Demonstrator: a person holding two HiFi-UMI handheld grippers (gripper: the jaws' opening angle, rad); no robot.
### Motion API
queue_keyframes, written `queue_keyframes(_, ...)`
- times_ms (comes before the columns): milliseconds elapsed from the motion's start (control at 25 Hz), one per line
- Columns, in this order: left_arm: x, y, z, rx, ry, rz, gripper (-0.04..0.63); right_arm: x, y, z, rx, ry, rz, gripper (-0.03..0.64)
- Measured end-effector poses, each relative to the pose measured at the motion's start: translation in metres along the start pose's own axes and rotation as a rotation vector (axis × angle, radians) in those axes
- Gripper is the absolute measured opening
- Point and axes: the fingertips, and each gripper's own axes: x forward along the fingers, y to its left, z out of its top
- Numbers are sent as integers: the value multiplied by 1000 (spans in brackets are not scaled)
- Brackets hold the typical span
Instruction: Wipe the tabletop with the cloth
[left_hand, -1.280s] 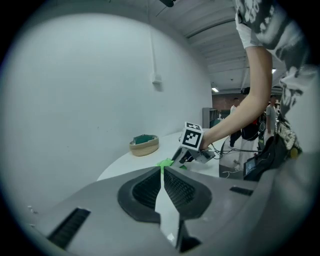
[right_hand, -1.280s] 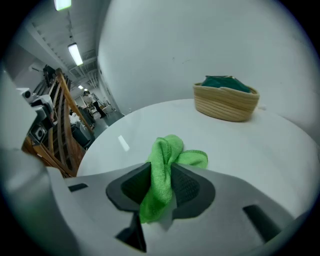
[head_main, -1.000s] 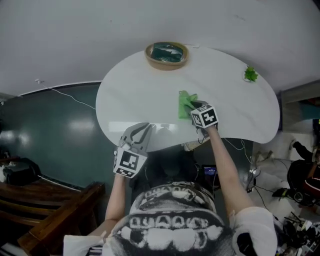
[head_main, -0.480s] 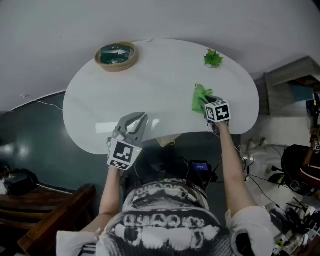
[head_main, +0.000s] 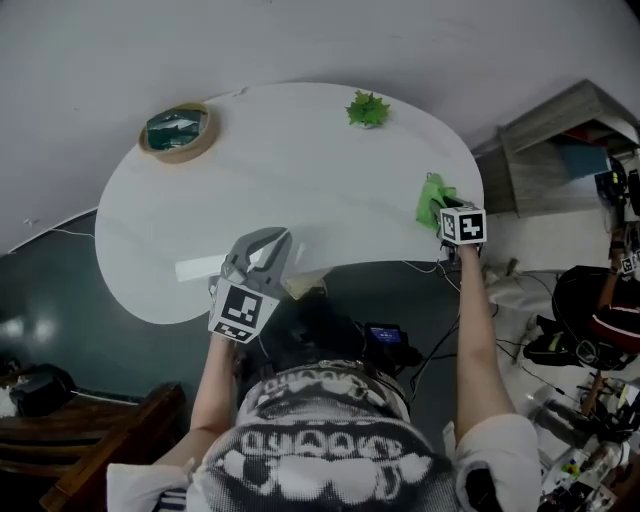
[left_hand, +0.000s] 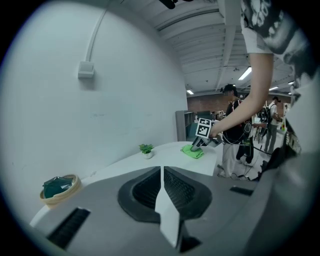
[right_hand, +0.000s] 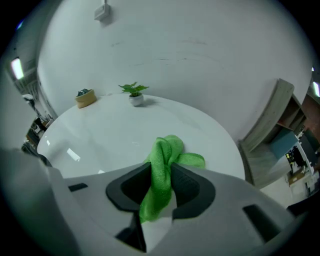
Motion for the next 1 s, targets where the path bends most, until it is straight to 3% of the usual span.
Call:
queue_keyframes(160, 5, -6, 1, -1, 12, 7, 18, -11, -31, -18, 53, -2, -36, 121)
queue_keyframes(400, 0, -8, -5, -12, 32, 29, 17, -14, -31, -23, 69, -25, -32, 121)
queue_keyframes(720, -23, -12, -16, -31, 29, 56, 17, -28, 41, 0, -7, -102, 58, 123)
queue_keyframes(1000, -82, -3, -43, -65, 39, 117, 18, -34, 144, 24, -81, -151, 160, 121)
